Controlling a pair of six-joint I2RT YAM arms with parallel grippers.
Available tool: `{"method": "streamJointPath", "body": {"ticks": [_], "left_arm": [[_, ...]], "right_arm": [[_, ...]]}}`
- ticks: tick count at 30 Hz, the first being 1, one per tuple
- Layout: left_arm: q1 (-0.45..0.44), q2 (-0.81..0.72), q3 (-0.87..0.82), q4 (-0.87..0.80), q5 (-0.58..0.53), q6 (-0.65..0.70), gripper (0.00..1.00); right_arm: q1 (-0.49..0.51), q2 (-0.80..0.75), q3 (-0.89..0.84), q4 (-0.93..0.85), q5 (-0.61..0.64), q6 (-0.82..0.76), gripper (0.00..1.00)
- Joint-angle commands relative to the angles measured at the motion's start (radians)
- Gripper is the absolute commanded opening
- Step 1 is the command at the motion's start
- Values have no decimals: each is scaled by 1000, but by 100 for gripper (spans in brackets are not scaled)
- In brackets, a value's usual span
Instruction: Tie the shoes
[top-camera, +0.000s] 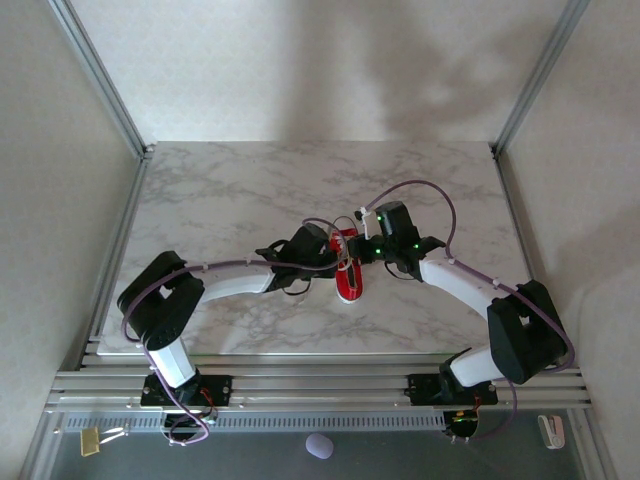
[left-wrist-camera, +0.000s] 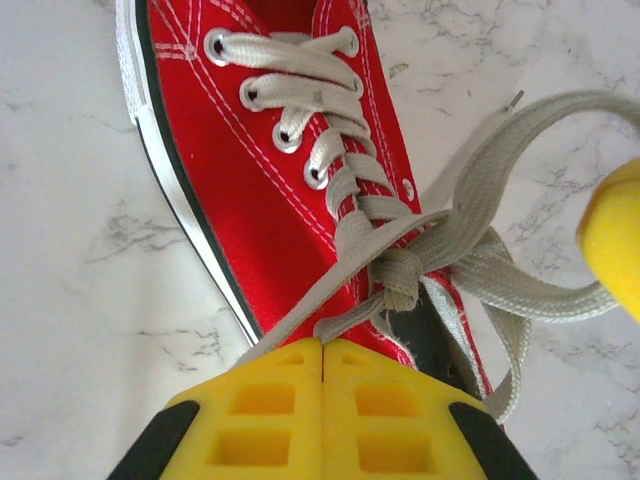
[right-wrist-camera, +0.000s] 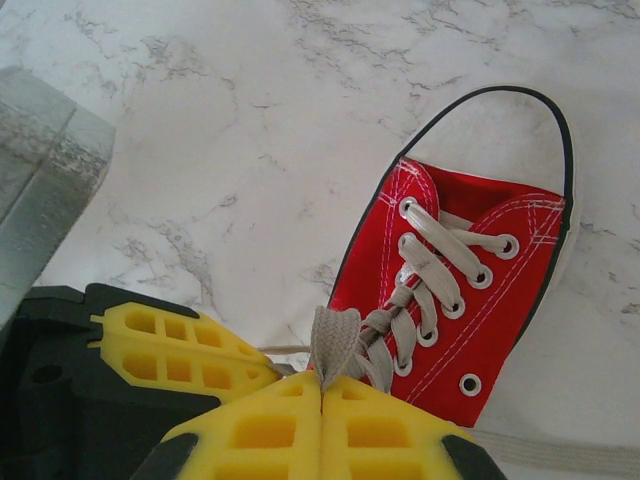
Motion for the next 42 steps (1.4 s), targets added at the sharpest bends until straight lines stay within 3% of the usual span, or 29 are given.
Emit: {"method": "streamJointPath", "body": {"ticks": [1, 20, 31, 42], "left_arm": [[-1, -24, 38, -78, -45, 73, 0], [63, -24, 128, -213, -87, 312, 0], [85, 19, 156, -174, -54, 417, 0], [96, 85, 178, -141, -58, 382, 0]], "right_arm": [[7, -19, 5, -17, -13, -15, 0], [9, -11, 25, -34, -37, -21, 0], [11, 20, 46, -31, -88, -29, 0], [17, 26, 49, -33, -82, -27, 0]]}}
